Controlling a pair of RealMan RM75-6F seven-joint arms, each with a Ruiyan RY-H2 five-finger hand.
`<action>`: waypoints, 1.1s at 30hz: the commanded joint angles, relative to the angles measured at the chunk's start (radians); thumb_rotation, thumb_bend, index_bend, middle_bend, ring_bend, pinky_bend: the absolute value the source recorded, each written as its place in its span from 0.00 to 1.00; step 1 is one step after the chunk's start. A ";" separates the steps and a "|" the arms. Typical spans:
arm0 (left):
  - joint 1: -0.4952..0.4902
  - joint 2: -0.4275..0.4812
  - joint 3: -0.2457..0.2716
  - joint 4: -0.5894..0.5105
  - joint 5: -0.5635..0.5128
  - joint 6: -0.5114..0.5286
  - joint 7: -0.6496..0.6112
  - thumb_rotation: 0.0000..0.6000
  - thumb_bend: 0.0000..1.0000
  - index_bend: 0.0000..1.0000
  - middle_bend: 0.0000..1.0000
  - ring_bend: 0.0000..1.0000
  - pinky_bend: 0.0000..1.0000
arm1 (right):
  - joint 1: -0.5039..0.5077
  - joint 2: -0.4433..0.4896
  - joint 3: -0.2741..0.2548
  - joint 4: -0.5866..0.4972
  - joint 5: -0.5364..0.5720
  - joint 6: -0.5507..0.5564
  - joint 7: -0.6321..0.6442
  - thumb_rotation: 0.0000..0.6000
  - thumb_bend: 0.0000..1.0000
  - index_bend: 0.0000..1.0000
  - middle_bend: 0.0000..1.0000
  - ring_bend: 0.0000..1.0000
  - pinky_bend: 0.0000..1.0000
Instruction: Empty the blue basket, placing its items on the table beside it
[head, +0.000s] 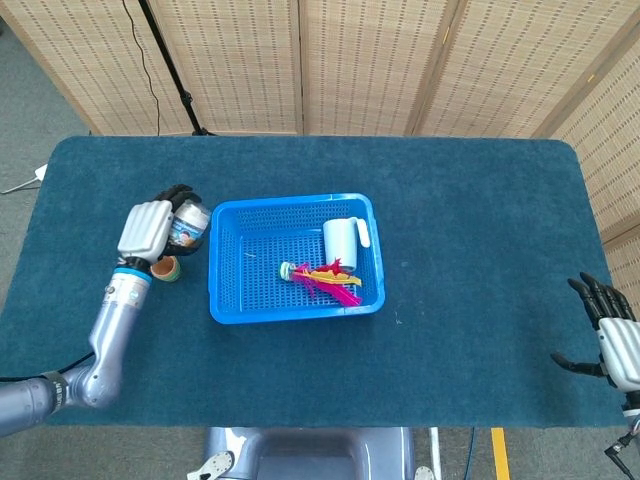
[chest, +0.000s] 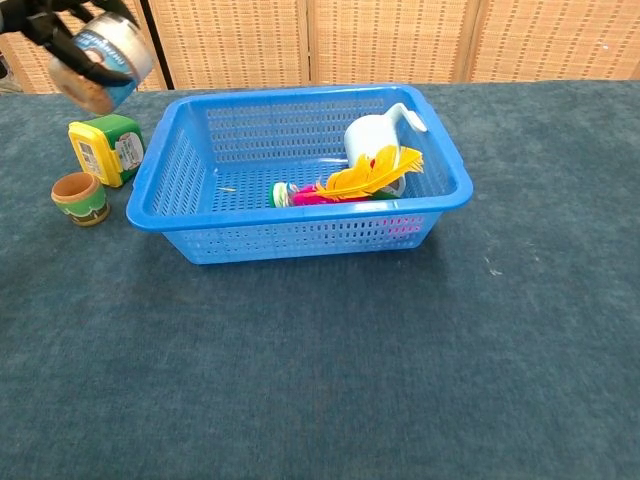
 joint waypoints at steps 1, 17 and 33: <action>0.098 0.052 0.073 0.010 0.122 0.018 -0.134 1.00 0.50 0.42 0.23 0.34 0.61 | 0.000 0.001 -0.003 -0.004 -0.007 0.004 0.000 1.00 0.00 0.00 0.00 0.00 0.00; 0.333 -0.025 0.296 0.184 0.501 0.176 -0.333 1.00 0.45 0.23 0.11 0.18 0.47 | 0.005 -0.003 -0.016 -0.016 -0.032 0.003 -0.022 1.00 0.00 0.00 0.00 0.00 0.00; 0.369 0.108 0.285 0.012 0.648 0.264 -0.329 1.00 0.13 0.00 0.00 0.00 0.00 | 0.022 -0.002 -0.001 -0.027 -0.022 -0.003 -0.069 1.00 0.00 0.00 0.00 0.00 0.00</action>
